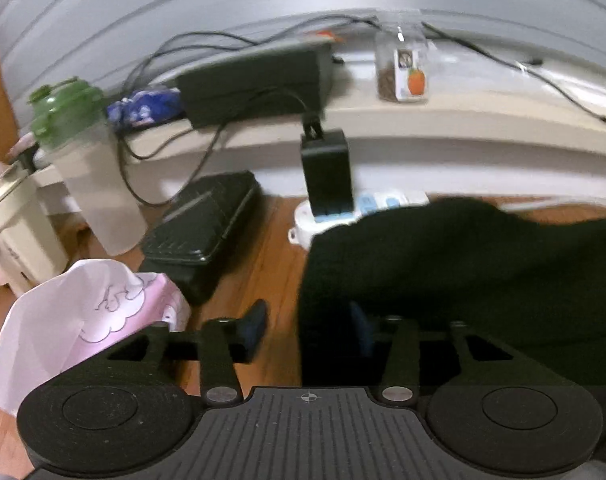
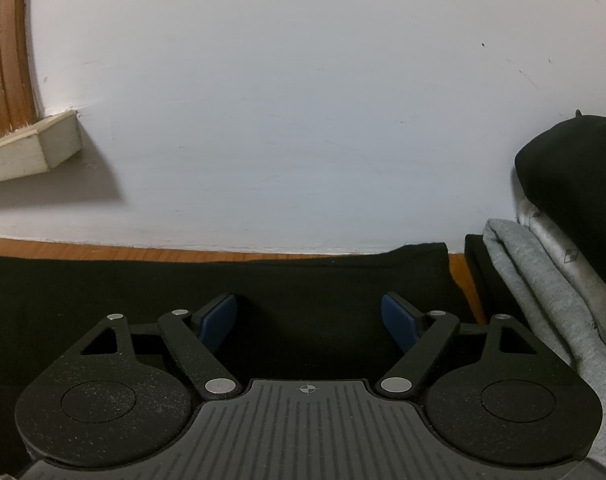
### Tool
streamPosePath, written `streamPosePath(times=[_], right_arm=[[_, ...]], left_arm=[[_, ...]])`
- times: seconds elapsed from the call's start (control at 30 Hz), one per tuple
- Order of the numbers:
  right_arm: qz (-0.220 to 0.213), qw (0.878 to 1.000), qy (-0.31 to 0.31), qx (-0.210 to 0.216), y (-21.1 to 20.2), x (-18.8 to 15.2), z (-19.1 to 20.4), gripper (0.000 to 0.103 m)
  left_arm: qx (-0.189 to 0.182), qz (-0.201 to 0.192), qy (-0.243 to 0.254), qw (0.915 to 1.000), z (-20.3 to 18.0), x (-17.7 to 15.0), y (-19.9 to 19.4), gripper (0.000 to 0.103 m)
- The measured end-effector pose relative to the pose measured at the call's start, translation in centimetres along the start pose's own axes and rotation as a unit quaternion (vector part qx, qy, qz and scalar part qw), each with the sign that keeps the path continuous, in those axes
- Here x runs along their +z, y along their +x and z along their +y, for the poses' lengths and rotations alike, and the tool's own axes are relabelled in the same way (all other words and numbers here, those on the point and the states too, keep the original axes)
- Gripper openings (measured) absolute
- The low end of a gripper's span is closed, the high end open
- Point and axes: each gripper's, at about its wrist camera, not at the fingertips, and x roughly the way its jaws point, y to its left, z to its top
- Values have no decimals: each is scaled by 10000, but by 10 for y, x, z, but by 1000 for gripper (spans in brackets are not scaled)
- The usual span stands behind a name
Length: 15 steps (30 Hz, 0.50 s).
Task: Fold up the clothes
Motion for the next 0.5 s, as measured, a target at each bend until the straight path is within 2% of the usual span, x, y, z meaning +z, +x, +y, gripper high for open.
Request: streamPosePath(times=[0.13, 0.23, 0.3, 0.33, 0.5], right_arm=[[8, 10000, 5, -9, 32, 16, -70, 79], [11, 10000, 11, -13, 24, 2, -100, 80], [17, 10000, 24, -23, 30, 2, -133, 80], [20, 10000, 28, -25, 52, 19, -150, 80], [31, 10000, 50, -42, 83, 33, -226, 80]], left_arm=[[-9, -459, -121, 9989, -13, 5, -12, 62], [-450, -686, 129, 9965, -40, 10, -15, 61], [-778, -658, 356, 9942, -65, 15, -10, 58], [-942, -622, 475, 9925, -78, 18, -7, 57], [-1687, -251, 861, 9816, -137, 22, 25, 50]])
